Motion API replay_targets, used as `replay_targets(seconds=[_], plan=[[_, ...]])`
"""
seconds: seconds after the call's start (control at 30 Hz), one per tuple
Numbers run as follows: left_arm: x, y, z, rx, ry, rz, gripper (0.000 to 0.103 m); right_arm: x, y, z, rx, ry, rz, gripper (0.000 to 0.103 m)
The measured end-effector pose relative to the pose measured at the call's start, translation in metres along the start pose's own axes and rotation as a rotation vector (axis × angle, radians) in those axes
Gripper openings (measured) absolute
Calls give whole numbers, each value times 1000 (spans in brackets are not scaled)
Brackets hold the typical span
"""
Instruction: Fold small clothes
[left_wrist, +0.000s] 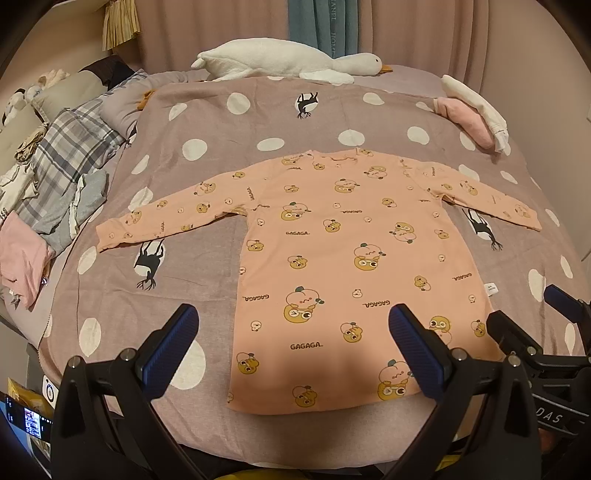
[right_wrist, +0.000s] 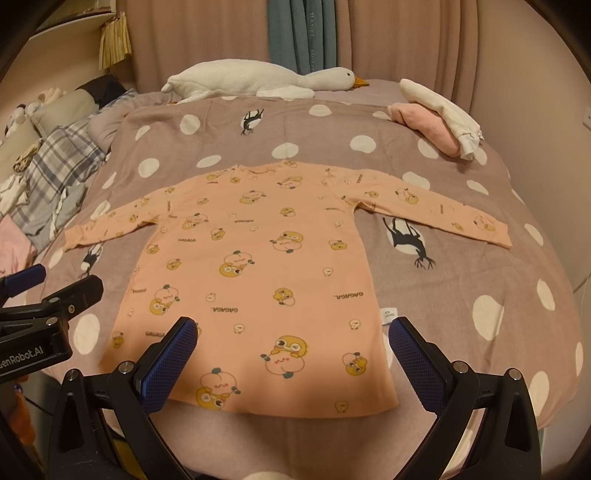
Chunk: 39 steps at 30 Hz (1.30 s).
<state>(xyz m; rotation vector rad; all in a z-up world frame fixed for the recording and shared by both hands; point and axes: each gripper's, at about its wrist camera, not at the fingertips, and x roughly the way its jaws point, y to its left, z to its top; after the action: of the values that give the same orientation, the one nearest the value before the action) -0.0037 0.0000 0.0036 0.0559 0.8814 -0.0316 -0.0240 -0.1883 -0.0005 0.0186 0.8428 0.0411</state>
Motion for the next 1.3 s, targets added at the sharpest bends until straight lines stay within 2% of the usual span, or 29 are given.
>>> replay_targets(seconds=[1.3], plan=[[2, -2, -3, 14, 4, 3, 103, 1, -2, -3, 3, 3, 2, 102]])
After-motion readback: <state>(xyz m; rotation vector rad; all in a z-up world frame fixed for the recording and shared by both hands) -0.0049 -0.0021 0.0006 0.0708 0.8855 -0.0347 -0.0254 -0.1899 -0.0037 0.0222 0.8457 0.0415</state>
